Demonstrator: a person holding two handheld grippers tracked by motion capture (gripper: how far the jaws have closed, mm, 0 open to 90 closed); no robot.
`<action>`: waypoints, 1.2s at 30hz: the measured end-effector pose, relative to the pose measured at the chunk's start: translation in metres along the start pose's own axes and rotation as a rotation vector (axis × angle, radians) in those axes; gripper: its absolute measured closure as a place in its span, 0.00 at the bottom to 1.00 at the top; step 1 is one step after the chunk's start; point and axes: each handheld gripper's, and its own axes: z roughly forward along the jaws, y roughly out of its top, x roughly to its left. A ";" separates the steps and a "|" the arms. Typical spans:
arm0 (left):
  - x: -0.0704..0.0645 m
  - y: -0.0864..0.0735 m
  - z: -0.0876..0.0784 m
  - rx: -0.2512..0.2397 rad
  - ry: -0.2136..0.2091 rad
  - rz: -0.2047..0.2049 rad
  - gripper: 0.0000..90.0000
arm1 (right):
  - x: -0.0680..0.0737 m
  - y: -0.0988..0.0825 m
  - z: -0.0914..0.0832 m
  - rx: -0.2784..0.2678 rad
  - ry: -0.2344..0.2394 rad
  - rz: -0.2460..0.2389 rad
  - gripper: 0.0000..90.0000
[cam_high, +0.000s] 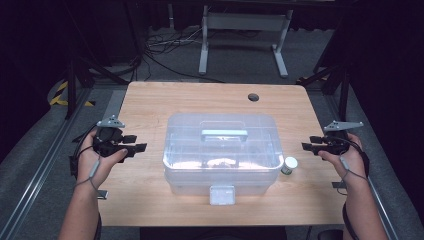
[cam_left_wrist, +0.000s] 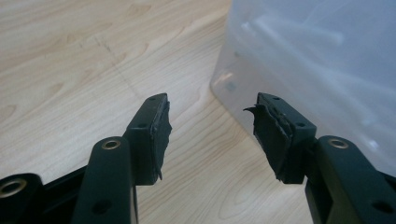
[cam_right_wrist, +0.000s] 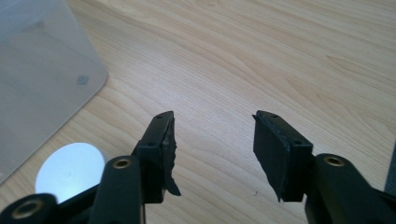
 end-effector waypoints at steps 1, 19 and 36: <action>-0.003 0.003 -0.002 -0.005 0.000 0.011 0.51 | 0.001 0.000 -0.001 0.000 0.001 -0.003 0.58; -0.042 0.065 -0.015 0.005 -0.065 0.155 0.48 | 0.003 -0.005 -0.009 -0.041 0.032 0.040 0.62; -0.081 0.100 -0.001 -0.004 -0.183 0.271 0.46 | 0.009 -0.007 -0.010 -0.045 0.061 0.025 0.53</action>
